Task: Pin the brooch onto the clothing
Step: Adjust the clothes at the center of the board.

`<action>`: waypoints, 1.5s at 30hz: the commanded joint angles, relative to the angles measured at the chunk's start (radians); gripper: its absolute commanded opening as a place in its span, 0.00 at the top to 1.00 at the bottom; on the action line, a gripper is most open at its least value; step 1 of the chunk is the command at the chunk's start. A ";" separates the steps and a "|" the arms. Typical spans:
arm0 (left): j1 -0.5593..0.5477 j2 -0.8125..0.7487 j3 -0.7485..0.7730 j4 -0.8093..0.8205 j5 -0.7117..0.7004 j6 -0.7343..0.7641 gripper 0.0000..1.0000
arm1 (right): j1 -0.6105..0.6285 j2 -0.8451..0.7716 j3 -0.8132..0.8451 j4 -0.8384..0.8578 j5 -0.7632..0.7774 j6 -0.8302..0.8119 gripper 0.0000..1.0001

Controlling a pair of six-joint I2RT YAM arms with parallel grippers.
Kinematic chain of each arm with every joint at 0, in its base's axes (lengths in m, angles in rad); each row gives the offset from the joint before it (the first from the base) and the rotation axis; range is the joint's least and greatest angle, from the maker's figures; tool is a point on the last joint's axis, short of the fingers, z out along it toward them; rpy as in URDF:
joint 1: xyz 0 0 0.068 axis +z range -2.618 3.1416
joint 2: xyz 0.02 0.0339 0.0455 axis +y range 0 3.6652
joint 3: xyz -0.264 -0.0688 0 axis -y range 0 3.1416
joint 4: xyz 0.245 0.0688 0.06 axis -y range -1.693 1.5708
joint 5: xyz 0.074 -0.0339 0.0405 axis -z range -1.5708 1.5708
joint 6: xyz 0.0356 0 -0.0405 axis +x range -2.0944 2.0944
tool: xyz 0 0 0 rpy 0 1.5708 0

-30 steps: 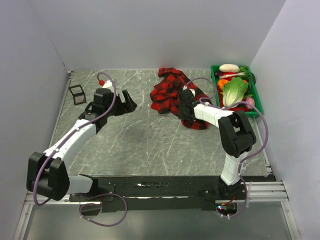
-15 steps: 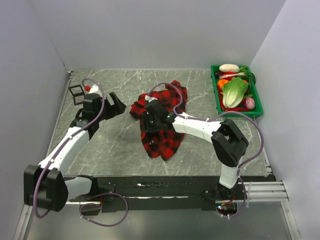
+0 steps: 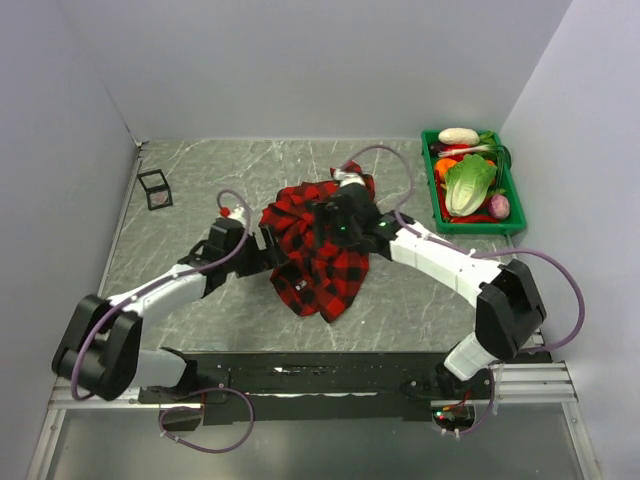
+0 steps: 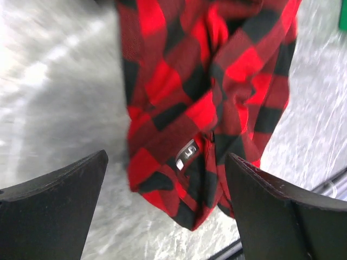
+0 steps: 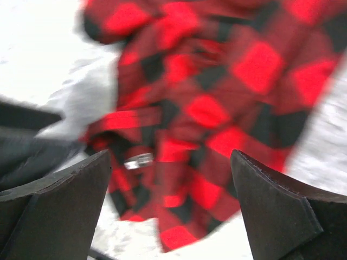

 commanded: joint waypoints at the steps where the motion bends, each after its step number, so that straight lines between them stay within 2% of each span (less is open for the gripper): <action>1: -0.063 0.082 0.007 0.115 0.026 -0.055 0.03 | -0.124 -0.019 -0.094 0.018 -0.052 0.021 0.04; 7: -0.117 0.162 0.059 0.022 -0.132 -0.006 0.04 | -0.197 0.027 -0.091 0.058 -0.087 0.030 0.06; 11: -0.120 0.206 0.042 0.080 -0.072 -0.024 0.01 | -0.238 0.088 -0.063 0.095 -0.119 0.036 0.10; 12: -0.123 0.217 0.041 0.097 -0.036 -0.029 0.05 | -0.240 0.102 -0.039 0.097 -0.124 0.036 0.11; 13: -0.123 0.235 0.041 0.110 -0.026 -0.033 0.10 | -0.240 0.131 -0.023 0.095 -0.129 0.035 0.11; 14: -0.125 0.243 0.042 0.114 -0.025 -0.035 0.20 | -0.240 0.145 -0.010 0.095 -0.136 0.035 0.12; 16: -0.125 0.257 0.047 0.114 -0.035 -0.032 0.32 | -0.237 0.179 0.020 0.110 -0.136 0.039 0.13; 17: -0.125 0.257 0.048 0.104 -0.043 -0.030 0.47 | -0.238 0.193 0.029 0.112 -0.138 0.050 0.13; 19: -0.125 0.252 0.055 0.094 -0.064 -0.018 0.64 | -0.238 0.239 0.063 0.106 -0.138 0.056 0.13; 20: -0.125 0.248 0.055 0.083 -0.069 -0.017 0.77 | -0.238 0.254 0.073 0.109 -0.136 0.062 0.14; 23: -0.125 0.222 0.048 0.069 -0.098 -0.009 0.93 | -0.240 0.311 0.118 0.110 -0.136 0.076 0.15; 25: -0.125 0.194 0.041 0.051 -0.116 -0.006 0.97 | -0.238 0.343 0.141 0.120 -0.169 0.084 0.18; 28: -0.125 0.148 0.038 0.022 -0.149 0.005 0.99 | -0.238 0.368 0.159 0.138 -0.193 0.091 0.33; 29: -0.125 0.136 0.039 -0.007 -0.173 0.009 0.99 | -0.238 0.369 0.167 0.144 -0.201 0.090 0.45; 31: -0.125 0.092 0.053 -0.052 -0.183 0.028 0.99 | -0.240 0.372 0.175 0.149 -0.218 0.081 0.55; 32: -0.123 0.078 0.059 -0.069 -0.248 0.036 0.99 | -0.241 0.372 0.182 0.155 -0.224 0.076 0.67; 34: -0.122 0.033 0.094 -0.133 -0.297 0.065 0.99 | -0.244 0.354 0.187 0.153 -0.230 0.070 0.78; 35: -0.120 0.021 0.108 -0.156 -0.325 0.075 0.99 | -0.252 0.342 0.185 0.153 -0.231 0.064 0.95; 36: -0.112 -0.011 0.123 -0.175 -0.366 0.088 0.99 | -0.257 0.313 0.182 0.156 -0.228 0.062 0.99; 40: -0.079 -0.091 0.226 -0.257 -0.460 0.167 0.99 | -0.292 0.193 0.164 0.135 -0.198 0.035 1.00; 45: 0.065 -0.143 0.308 -0.241 -0.358 0.224 0.99 | -0.306 -0.072 0.098 0.107 -0.025 -0.039 1.00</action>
